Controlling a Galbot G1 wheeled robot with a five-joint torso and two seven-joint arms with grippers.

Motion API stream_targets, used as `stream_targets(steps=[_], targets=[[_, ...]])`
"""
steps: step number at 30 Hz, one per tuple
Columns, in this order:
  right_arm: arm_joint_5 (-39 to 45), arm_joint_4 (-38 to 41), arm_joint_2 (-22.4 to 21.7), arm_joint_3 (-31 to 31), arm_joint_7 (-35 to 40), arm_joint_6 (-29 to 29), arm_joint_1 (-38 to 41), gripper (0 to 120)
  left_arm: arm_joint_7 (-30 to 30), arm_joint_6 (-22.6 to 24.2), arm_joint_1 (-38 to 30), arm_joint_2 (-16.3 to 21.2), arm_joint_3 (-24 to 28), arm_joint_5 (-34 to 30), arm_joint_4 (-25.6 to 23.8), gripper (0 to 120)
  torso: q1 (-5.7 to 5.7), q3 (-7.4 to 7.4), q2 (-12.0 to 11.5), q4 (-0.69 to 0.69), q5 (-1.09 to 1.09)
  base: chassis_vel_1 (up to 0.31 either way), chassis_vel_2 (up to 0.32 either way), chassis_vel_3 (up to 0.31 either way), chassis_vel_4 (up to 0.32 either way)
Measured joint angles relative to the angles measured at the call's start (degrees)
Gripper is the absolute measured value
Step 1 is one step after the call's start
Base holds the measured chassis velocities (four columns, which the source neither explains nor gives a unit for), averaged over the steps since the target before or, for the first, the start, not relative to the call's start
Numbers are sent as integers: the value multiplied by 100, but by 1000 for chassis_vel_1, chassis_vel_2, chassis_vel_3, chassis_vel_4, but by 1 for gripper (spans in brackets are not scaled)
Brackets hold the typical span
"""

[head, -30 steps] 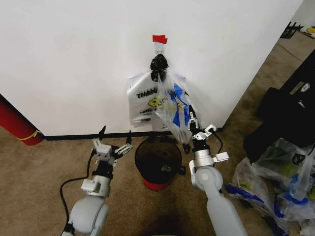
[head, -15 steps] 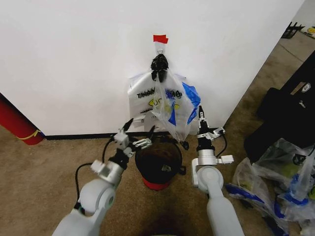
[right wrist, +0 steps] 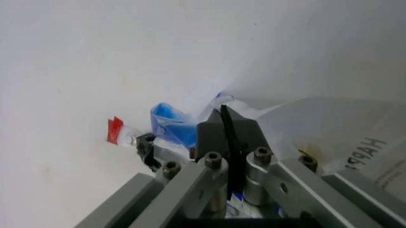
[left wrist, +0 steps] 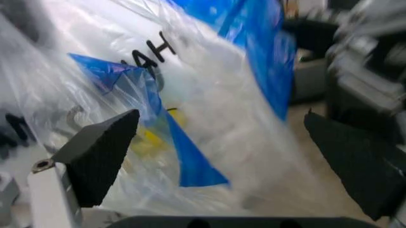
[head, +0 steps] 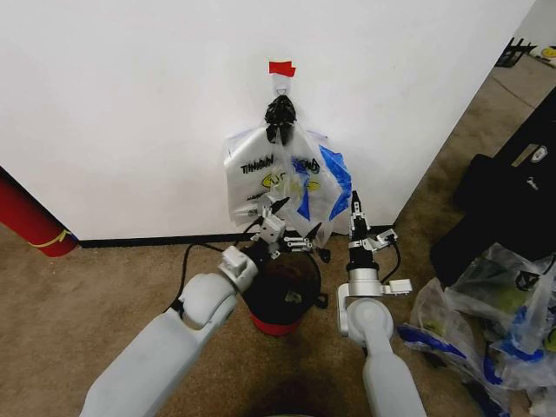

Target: Pick up the garbage bag from the wall and place it over the trash bin.

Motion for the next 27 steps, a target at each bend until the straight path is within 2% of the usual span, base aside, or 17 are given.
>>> stream_targets(steps=[2, 8, 12, 15, 18, 20, 27], targets=[[-44, 0, -8, -4, -24, 7, -16, 0, -146, 125, -173, -85, 103, 346, 190, 100, 0, 0, 0, -1, 0, 0, 0, 0, 0], [-202, 0, -14, -19, -64, 23, -35, 0, -499, 427, -455, -287, 362, 859, 562, 95, 0, -1, 0, -1, 0, 0, 0, 0, 0], [-342, 0, -1, -40, -106, 40, -63, 0, -771, 712, -567, -447, 547, 1290, 787, 81, 0, -1, 0, -1, 0, 0, 0, 0, 0], [-370, 1, 0, -40, -117, 46, -68, 0, -817, 770, -575, -469, 566, 1349, 812, 76, -1, -1, 0, -1, -1, 0, 0, 0, 0], [-416, 22, -1, -26, -133, 63, -82, 0, -997, 1006, -581, -504, 600, 1531, 853, 59, -1, -1, 0, -1, 0, 0, 0, 0, 0], [-419, 30, -3, -20, -134, 65, -87, 0, -1026, 1044, -580, -506, 600, 1567, 857, 56, -1, -1, 0, -1, 0, 0, 0, 0, 0], [-456, 104, -17, -3, -145, 97, -167, 0, -1151, 1270, -368, -522, 428, 1922, 750, 27, -1, -1, 0, -1, -1, 0, 0, 0, 0]])
